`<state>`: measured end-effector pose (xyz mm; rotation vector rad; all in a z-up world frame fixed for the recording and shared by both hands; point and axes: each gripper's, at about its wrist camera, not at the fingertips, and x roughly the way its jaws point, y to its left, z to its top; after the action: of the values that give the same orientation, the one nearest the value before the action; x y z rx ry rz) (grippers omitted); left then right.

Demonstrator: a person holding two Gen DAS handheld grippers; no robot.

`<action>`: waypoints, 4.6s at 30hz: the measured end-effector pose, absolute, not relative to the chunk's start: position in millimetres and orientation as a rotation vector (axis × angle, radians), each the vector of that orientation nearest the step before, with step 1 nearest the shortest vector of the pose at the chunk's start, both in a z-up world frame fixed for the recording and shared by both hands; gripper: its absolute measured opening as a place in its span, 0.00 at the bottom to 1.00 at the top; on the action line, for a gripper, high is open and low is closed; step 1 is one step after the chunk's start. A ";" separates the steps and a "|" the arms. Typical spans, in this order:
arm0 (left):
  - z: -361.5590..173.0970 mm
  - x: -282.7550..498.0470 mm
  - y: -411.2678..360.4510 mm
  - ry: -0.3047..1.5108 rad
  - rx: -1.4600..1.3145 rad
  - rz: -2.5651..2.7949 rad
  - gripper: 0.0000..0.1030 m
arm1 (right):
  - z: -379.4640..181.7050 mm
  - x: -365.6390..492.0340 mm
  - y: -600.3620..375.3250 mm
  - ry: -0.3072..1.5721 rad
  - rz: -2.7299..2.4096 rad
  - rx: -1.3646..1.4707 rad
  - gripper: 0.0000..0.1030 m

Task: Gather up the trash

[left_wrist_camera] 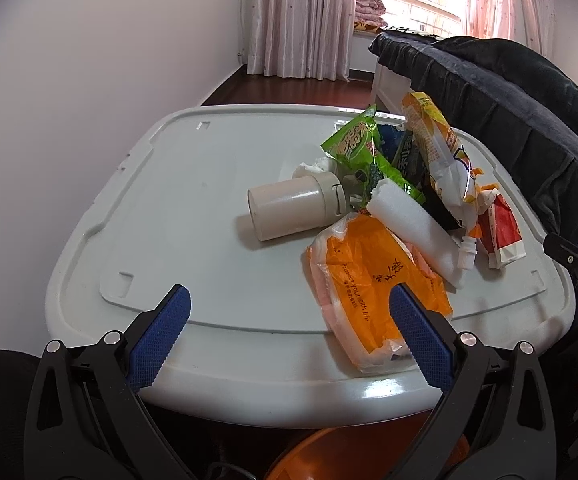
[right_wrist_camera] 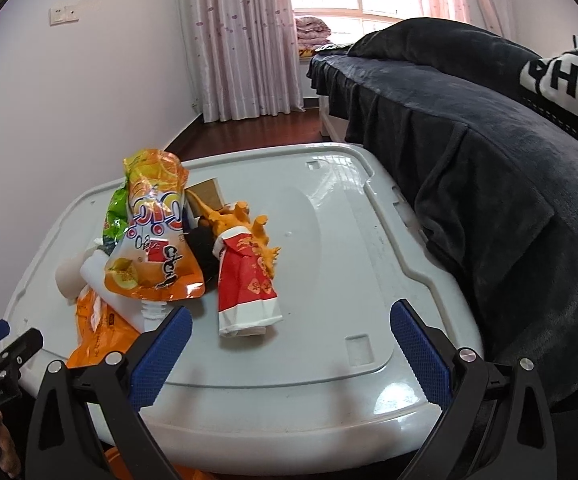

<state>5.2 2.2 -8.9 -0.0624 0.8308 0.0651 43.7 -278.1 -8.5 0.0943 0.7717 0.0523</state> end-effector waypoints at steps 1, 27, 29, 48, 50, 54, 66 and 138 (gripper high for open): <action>-9.1 5.3 2.5 0.830 -0.063 0.066 0.95 | -8.7 44.1 -278.2 0.772 0.049 0.092 0.95; -7.1 5.2 6.8 0.819 -0.088 0.085 0.95 | -16.3 50.6 -278.4 0.817 0.018 0.060 0.95; -6.9 4.8 7.7 0.818 -0.092 0.086 0.95 | -17.1 51.2 -278.7 0.818 0.020 0.067 0.95; -6.8 1.9 4.3 0.811 -0.071 0.088 0.95 | -18.5 50.1 -278.9 0.815 0.018 0.067 0.95; -6.9 1.8 3.6 0.810 -0.066 0.089 0.95 | -18.3 50.5 -279.0 0.813 0.016 0.065 0.95; -6.3 1.0 2.5 0.805 -0.060 0.089 0.95 | -18.0 49.7 -280.3 0.810 0.013 0.070 0.95; 3.9 -8.1 -3.1 0.770 -0.068 0.071 0.95 | -13.2 55.4 -284.3 0.837 0.036 0.098 0.95; -59.8 34.0 -93.6 0.846 0.212 0.017 0.82 | 9.2 77.0 -257.7 0.838 0.241 -0.004 0.24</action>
<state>34.0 -93.6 -59.8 0.2124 0.8457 0.0172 77.0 -257.7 9.2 -0.0038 0.8381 0.2405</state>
